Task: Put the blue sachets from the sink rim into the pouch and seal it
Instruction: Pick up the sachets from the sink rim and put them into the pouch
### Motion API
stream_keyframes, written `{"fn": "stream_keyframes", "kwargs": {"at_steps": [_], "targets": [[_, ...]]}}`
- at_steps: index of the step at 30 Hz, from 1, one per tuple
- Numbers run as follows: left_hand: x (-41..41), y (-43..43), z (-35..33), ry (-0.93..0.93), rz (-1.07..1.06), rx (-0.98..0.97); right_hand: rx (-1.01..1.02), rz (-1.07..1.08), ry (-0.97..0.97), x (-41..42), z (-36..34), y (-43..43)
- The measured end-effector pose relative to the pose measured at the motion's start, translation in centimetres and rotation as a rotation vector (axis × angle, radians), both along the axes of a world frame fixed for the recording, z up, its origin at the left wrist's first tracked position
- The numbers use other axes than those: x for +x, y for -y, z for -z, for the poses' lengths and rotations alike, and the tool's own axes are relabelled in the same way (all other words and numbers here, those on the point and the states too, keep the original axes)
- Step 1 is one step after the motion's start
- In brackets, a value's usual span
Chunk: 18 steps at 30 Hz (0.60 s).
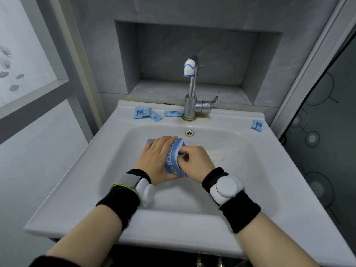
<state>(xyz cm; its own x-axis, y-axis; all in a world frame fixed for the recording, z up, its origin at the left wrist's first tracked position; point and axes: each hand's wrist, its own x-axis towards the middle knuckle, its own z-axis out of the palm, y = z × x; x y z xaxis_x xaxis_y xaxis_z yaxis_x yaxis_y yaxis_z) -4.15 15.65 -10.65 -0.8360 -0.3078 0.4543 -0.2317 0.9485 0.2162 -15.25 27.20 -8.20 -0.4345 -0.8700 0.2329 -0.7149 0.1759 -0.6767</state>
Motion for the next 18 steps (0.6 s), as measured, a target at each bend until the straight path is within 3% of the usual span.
{"fn": "stream_keyframes", "kwargs": {"at_steps": [12, 18], "targets": [[0.0, 0.7, 0.6, -0.088, -0.169, 0.141, -0.244, 0.239, 0.2, -1.4, 0.2, 0.1], [0.0, 0.8, 0.9, -0.072, -0.152, 0.234, -0.201, 0.292, 0.212, -1.9, 0.6, 0.2]]}}
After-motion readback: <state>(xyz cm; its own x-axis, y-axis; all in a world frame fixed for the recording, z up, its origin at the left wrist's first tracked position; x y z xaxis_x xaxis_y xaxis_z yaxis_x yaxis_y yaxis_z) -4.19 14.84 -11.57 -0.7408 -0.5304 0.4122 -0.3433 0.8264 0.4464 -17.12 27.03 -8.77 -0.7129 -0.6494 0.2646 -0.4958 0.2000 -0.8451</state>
